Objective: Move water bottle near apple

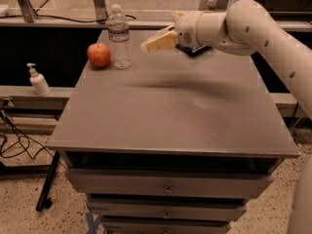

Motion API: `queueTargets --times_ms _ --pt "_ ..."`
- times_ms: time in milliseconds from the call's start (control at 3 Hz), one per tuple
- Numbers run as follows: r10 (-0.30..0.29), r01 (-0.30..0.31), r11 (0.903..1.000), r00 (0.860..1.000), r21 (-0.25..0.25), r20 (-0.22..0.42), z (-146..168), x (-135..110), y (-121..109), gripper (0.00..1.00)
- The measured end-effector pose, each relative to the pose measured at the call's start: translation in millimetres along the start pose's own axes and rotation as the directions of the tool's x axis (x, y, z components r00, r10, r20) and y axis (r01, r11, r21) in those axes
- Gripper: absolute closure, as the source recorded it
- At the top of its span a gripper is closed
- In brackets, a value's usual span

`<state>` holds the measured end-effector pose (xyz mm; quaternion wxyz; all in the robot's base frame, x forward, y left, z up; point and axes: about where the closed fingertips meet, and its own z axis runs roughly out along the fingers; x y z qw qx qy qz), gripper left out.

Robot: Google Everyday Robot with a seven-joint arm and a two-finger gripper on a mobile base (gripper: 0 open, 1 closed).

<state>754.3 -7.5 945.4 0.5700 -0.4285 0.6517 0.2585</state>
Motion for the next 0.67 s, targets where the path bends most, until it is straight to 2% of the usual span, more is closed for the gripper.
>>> queueTargets --times_ms 333,667 --pt "0.006 -0.008 0.9938 1.000 0.111 0.023 -64 2 -13 0.00" --pt "0.014 -0.017 0.9898 1.000 0.142 0.018 -84 9 -21 0.00"
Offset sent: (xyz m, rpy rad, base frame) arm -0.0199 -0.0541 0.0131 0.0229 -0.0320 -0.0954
